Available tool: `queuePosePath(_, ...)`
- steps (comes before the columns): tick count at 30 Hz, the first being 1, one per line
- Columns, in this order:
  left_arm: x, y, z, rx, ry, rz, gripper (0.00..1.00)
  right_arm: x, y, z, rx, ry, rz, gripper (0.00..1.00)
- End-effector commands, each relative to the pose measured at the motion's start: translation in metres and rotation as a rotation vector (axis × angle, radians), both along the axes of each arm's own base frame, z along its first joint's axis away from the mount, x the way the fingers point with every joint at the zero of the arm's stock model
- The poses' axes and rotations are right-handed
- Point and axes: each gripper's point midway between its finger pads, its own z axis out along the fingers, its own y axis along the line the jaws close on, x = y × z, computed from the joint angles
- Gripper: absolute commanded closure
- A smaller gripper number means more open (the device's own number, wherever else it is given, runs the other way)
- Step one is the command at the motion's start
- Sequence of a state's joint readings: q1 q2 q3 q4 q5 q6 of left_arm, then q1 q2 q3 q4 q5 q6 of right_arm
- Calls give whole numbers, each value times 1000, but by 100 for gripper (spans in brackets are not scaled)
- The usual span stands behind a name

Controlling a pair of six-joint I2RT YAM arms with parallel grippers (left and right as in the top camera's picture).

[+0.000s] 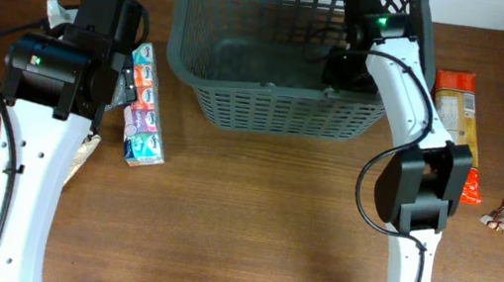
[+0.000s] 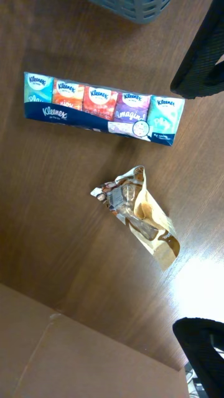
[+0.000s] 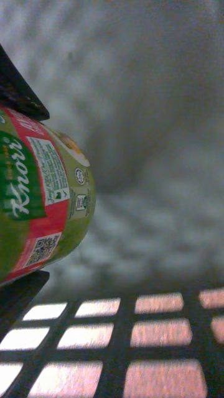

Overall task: Pack container
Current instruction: 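Lower the jar into the basket and open the right gripper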

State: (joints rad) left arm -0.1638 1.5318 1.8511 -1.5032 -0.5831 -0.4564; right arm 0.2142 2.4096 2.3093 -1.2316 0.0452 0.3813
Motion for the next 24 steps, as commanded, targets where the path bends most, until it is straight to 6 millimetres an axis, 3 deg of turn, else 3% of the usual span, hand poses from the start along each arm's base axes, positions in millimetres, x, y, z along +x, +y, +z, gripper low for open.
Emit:
queuePosePath(1,1,1,-3,-1,10,1,0,-1,-13,10,-16,-4,-17,96)
queuePosePath(6,1,1,-3,-1,10,1,0,-6,-14,8,-10,22,-17,91)
queuePosePath(14,1,1,-3,-1,11,1,0,-8,-7,8,32,33,-7,65)
queuePosePath(24,1,1,-3,-1,11,1,0,-9,-3,8,51,37,-2,49)
